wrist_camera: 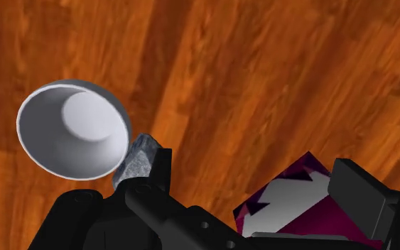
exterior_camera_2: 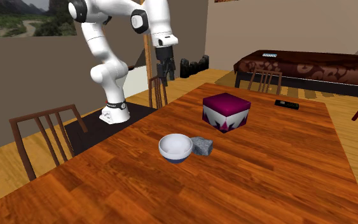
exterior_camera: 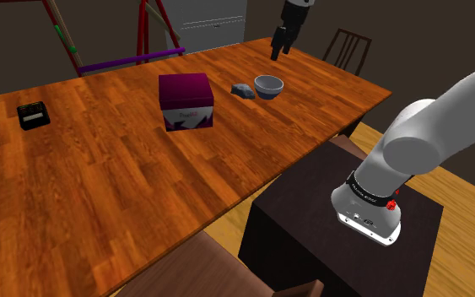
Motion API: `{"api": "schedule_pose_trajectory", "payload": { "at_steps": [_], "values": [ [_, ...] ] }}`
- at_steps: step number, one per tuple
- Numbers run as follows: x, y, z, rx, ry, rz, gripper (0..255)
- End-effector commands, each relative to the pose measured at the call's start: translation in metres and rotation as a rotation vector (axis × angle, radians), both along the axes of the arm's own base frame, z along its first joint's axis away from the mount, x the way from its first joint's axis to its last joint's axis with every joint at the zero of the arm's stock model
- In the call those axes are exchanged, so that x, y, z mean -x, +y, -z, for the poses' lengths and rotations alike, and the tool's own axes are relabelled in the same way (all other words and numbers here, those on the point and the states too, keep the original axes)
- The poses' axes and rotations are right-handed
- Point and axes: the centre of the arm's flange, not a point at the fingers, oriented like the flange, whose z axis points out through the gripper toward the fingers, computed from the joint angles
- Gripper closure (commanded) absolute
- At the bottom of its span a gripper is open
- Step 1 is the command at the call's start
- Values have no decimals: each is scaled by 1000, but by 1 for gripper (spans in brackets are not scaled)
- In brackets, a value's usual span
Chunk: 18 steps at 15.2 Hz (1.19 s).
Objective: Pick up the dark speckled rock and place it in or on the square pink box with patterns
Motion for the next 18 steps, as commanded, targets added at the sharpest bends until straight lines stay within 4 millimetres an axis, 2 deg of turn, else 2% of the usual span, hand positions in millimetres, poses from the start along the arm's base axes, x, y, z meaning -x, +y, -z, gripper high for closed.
{"api": "schedule_pose_trajectory", "payload": {
  "at_steps": [1, 16, 18],
  "values": [
    [-19, -8, 20, -3, -1, -12, 0],
    [-164, -47, 152, -34, -1, -99, 0],
    [-169, -47, 161, -35, -1, -101, 0]
  ]
}}
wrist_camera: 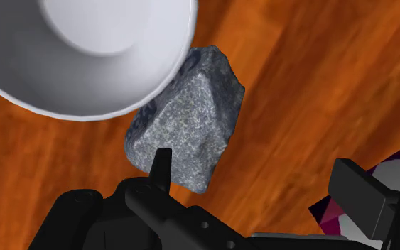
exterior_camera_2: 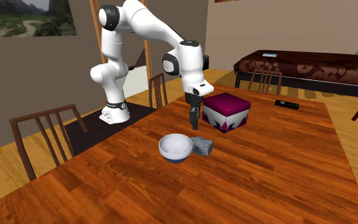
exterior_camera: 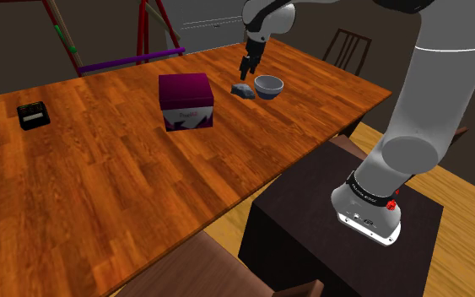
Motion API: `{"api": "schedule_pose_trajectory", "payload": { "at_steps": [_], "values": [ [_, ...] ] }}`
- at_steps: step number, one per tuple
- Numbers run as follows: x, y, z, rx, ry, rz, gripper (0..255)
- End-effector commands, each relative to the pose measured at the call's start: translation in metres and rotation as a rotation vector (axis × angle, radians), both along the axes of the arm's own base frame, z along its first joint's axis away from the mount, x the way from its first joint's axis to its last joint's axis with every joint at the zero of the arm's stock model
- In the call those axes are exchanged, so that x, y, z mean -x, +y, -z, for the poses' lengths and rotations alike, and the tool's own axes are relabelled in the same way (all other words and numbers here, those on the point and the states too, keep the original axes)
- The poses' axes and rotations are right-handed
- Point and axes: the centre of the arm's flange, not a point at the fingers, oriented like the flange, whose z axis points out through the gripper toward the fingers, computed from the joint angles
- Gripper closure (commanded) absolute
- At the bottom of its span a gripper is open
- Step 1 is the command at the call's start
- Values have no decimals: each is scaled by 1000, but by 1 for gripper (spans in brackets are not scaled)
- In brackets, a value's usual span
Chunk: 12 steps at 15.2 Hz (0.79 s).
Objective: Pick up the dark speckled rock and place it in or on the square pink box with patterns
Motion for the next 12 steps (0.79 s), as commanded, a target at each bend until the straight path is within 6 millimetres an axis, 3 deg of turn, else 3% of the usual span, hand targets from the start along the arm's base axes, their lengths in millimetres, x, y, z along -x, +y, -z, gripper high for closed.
{"api": "schedule_pose_trajectory", "payload": {
  "at_steps": [1, 7, 12],
  "values": [
    [-4, 1, 11, -1, -1, -2, 0],
    [-7, 4, 40, -1, -1, -2, 0],
    [-7, 4, 40, -1, -1, -2, 0]
  ]
}}
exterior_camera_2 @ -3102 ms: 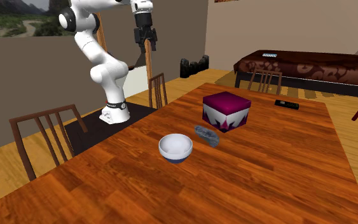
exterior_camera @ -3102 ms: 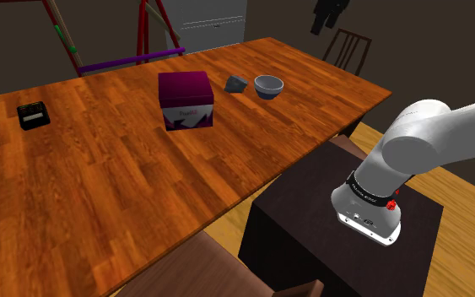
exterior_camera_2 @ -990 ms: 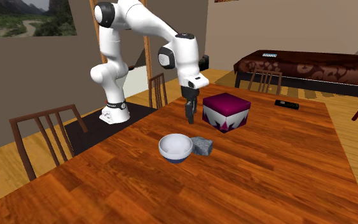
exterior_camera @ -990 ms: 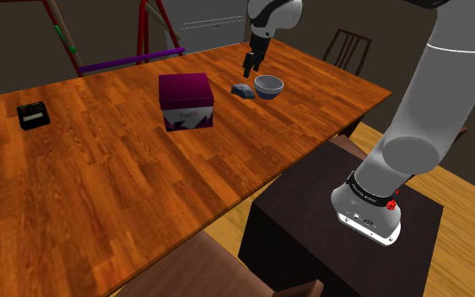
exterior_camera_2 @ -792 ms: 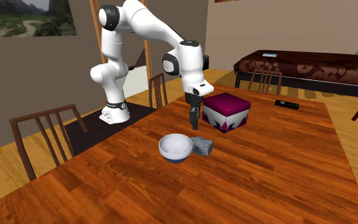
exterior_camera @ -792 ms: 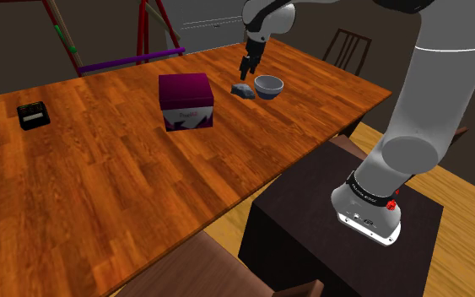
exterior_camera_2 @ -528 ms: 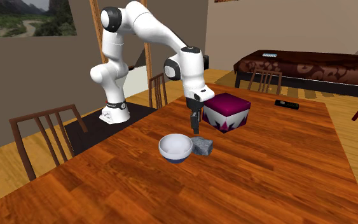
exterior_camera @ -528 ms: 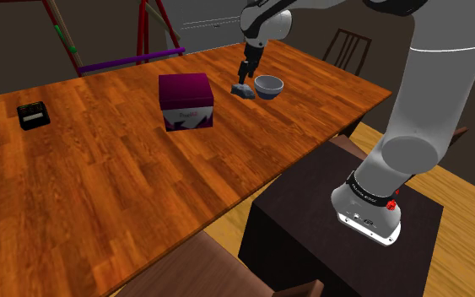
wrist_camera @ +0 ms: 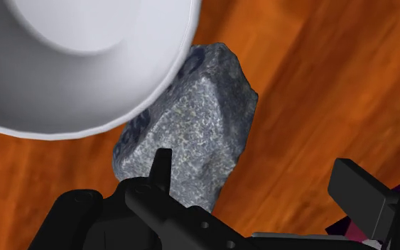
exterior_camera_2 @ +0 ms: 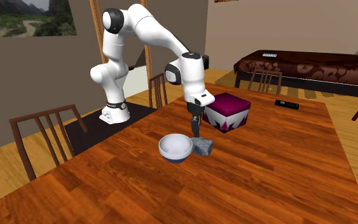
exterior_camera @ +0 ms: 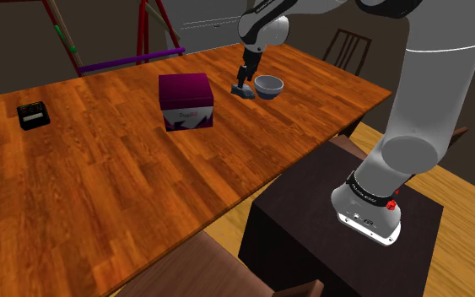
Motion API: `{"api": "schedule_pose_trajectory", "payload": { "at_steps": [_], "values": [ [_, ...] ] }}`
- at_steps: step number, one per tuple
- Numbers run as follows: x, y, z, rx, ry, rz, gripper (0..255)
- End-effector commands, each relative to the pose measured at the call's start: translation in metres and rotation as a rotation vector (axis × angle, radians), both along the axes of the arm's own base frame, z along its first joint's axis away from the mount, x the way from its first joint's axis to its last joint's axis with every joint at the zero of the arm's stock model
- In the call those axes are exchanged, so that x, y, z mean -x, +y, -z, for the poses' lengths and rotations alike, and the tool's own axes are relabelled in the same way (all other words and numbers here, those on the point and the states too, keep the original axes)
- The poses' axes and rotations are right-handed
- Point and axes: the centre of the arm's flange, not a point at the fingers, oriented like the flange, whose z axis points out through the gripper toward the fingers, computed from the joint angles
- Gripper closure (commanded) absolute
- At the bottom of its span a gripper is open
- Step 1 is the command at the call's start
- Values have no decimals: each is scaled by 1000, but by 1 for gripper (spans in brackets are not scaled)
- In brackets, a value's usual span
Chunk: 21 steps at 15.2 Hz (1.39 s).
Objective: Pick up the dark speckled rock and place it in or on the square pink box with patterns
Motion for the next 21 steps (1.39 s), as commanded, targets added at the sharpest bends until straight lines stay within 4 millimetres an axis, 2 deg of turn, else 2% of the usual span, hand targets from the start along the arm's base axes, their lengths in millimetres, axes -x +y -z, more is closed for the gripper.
{"api": "schedule_pose_trajectory", "payload": {
  "at_steps": [1, 2, 3, 12, 13, 14, 15, 16, 17, 20, 21],
  "values": [
    [0, 0, 0, 0, 0, 0, 0],
    [0, 0, 0, 0, 0, 0, 0],
    [0, 0, 0, 0, 0, 0, 255],
    [0, 0, 0, 0, 0, 0, 255],
    [0, 0, 0, 0, 0, 0, 0],
    [31, 30, 13, 174, -143, 140, 0],
    [55, 61, 36, 348, -286, 280, 0],
    [40, 20, 38, 204, -18, 53, 0],
    [40, 20, 38, 204, -18, 53, 0],
    [15, 39, 14, 242, -55, 387, 0],
    [11, 41, 10, 247, -59, 432, 0]
  ]
}}
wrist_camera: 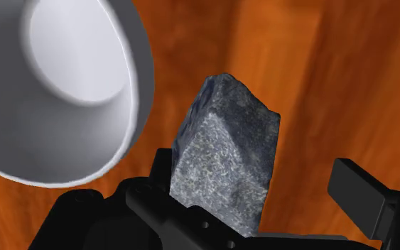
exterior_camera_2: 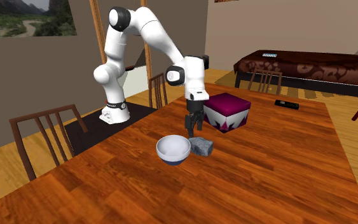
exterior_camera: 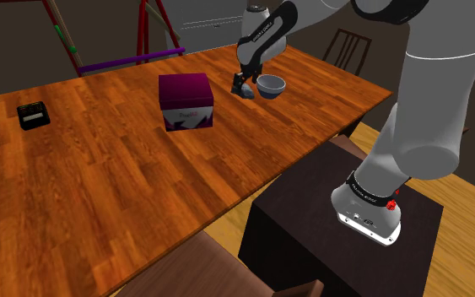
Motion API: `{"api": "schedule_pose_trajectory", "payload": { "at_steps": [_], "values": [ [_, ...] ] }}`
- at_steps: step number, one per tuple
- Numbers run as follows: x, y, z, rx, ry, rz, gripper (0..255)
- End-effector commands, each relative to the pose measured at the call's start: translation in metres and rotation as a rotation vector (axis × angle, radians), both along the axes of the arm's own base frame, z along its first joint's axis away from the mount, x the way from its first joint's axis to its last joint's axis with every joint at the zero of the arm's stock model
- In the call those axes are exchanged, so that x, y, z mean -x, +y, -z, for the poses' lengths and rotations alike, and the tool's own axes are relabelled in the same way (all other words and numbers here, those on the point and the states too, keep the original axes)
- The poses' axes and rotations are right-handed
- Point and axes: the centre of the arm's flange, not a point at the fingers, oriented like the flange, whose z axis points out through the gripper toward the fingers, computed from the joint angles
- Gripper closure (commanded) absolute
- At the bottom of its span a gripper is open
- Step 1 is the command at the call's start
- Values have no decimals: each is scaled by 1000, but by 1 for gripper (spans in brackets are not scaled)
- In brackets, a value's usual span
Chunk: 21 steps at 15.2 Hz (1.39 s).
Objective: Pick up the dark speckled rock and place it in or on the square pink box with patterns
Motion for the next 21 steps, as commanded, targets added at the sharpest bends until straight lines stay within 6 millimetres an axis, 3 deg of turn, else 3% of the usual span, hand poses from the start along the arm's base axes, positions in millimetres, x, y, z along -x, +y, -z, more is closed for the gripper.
{"api": "schedule_pose_trajectory", "payload": {
  "at_steps": [1, 7, 15, 16, 21],
  "values": [
    [-5, 3, 0, 1, -9, 91, 0],
    [-10, -5, 34, 1, -9, 91, 0],
    [-10, -5, 34, 1, -9, 91, 0],
    [-10, -5, 34, 1, -9, 91, 255],
    [-9, -5, 33, 1, -9, 91, 255]
  ]
}}
